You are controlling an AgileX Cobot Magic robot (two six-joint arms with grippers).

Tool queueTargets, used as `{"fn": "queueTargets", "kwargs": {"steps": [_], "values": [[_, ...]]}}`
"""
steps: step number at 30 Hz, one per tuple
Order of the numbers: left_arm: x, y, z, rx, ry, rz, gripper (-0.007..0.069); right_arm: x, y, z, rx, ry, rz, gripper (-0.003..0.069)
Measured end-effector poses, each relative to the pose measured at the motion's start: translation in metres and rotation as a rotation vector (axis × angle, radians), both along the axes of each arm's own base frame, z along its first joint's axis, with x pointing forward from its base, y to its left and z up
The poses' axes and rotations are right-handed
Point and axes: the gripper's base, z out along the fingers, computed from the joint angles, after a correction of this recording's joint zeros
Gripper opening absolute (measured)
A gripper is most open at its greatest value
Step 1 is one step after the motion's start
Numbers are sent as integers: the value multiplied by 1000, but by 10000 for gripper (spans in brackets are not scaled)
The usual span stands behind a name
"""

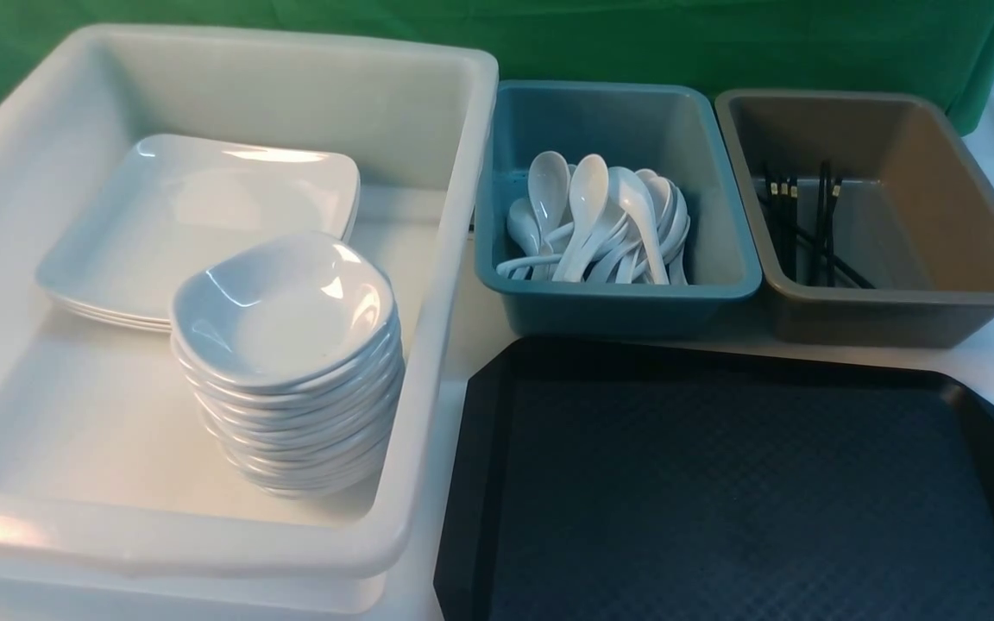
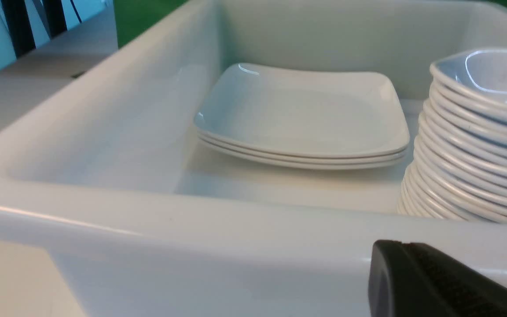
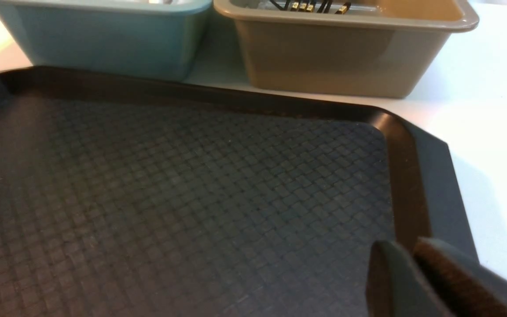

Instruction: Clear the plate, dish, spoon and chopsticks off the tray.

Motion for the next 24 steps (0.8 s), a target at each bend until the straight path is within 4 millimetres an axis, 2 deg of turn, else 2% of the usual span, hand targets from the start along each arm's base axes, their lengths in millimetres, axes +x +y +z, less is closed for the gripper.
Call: {"fn": "queueTargets", "kwargs": {"steps": [24], "values": [[0,0,1,-3,-7,2,19,0,0,0,0,-4,0,150]]}}
